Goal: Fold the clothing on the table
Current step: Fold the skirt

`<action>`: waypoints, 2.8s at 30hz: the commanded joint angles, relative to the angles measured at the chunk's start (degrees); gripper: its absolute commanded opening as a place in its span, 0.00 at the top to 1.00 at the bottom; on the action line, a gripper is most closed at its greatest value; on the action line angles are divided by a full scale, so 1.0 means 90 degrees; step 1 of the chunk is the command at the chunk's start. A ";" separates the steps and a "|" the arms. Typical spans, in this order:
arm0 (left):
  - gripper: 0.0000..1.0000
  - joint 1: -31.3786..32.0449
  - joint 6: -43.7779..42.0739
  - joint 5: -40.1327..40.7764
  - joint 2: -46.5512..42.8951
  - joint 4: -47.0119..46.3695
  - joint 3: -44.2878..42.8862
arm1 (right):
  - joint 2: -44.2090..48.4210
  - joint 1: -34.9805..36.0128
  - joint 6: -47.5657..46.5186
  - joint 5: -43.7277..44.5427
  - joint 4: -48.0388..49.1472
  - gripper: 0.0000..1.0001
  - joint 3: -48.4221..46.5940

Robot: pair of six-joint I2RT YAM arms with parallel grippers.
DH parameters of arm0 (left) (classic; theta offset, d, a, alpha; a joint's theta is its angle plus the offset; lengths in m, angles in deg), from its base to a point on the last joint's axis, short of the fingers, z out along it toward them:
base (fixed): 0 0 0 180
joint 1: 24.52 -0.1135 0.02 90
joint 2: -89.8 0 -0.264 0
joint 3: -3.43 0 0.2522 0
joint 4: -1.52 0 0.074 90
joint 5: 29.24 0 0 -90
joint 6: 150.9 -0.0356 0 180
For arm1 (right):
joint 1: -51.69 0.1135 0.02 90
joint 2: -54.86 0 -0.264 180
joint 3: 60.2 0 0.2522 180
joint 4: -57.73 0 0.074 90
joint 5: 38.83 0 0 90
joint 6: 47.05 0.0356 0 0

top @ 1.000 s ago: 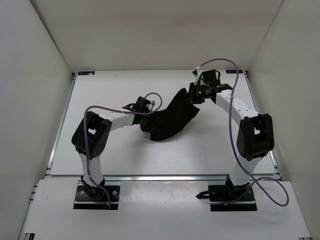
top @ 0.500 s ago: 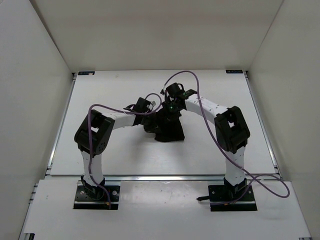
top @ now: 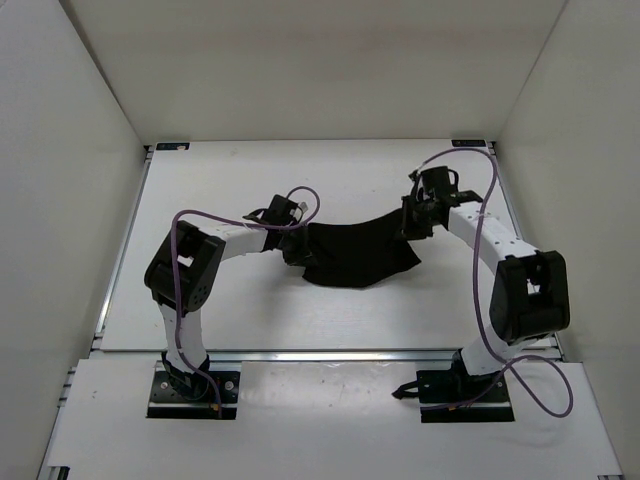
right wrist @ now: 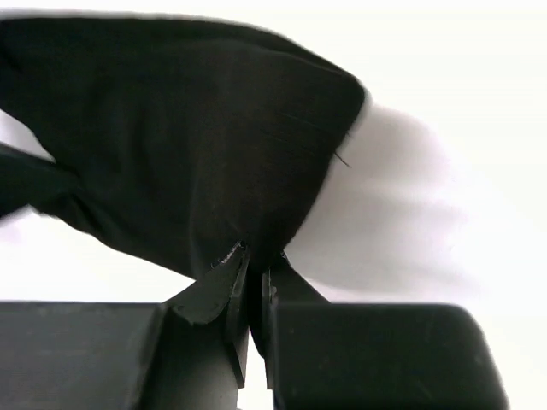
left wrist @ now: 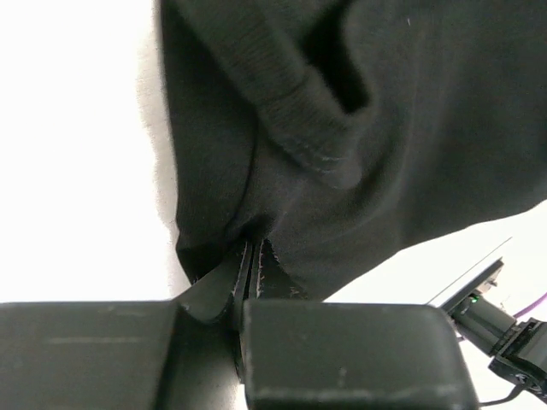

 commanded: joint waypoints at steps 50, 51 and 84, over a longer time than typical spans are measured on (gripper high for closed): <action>1.00 0.0497 -0.0490 0.0889 -0.0335 0.1037 -0.0011 | 0.2311 -0.0807 0.1682 -0.0225 0.1529 1.00 0.3899; 1.00 0.0536 -0.0412 0.0937 -0.0325 0.1028 -0.0011 | 0.2098 -0.0769 0.1506 -0.0099 0.1372 1.00 0.3401; 1.00 0.0487 0.0887 0.0157 0.0114 -0.0633 0.0086 | -0.0377 0.2064 -0.0067 0.2265 -0.2389 1.00 -0.1390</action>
